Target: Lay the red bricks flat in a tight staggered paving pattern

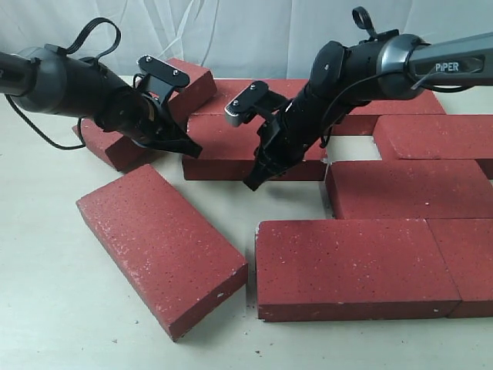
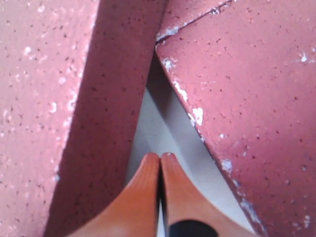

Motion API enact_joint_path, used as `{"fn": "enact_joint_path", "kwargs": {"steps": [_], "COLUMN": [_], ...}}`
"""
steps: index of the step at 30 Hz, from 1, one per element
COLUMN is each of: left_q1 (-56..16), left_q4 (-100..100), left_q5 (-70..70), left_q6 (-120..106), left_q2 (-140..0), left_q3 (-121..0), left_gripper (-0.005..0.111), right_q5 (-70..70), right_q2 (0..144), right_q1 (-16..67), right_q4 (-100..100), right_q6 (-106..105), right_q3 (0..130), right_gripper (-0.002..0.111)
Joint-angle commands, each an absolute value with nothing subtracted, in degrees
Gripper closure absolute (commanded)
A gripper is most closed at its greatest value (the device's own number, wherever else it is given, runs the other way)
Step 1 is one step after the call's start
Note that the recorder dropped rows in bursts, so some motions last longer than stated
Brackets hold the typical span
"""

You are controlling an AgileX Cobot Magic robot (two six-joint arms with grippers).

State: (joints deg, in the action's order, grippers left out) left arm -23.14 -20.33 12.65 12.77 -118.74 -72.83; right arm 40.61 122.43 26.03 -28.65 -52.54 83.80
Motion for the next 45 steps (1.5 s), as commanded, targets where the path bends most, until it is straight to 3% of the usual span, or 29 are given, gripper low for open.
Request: {"fn": "enact_joint_path", "kwargs": {"steps": [1, 9, 21, 45], "left_q1": [-23.01, -23.01, -23.01, -26.5], "left_q4": [-19.89, -18.9, -18.49, -17.86], "left_q5": [11.85, 10.81, 11.4, 8.18], "left_q6": [12.82, 12.82, 12.82, 11.56], "left_q2": [-118.7, -118.7, -118.8, -121.28], "left_q3": [-73.01, -73.01, -73.01, -73.82], "left_gripper": [0.107, 0.107, 0.107, 0.107], "right_q5": [47.33, 48.0, 45.84, 51.87], "right_q2": [119.59, 118.26, 117.33, 109.28], "right_q1": [26.02, 25.3, 20.17, 20.02], "right_q4": [-28.04, -16.93, -17.05, -14.15], "right_q6": [-52.35, -44.18, -37.48, -34.61], "right_q3": [85.43, 85.43, 85.43, 82.27], "right_gripper": [0.109, 0.109, 0.109, 0.109]}}
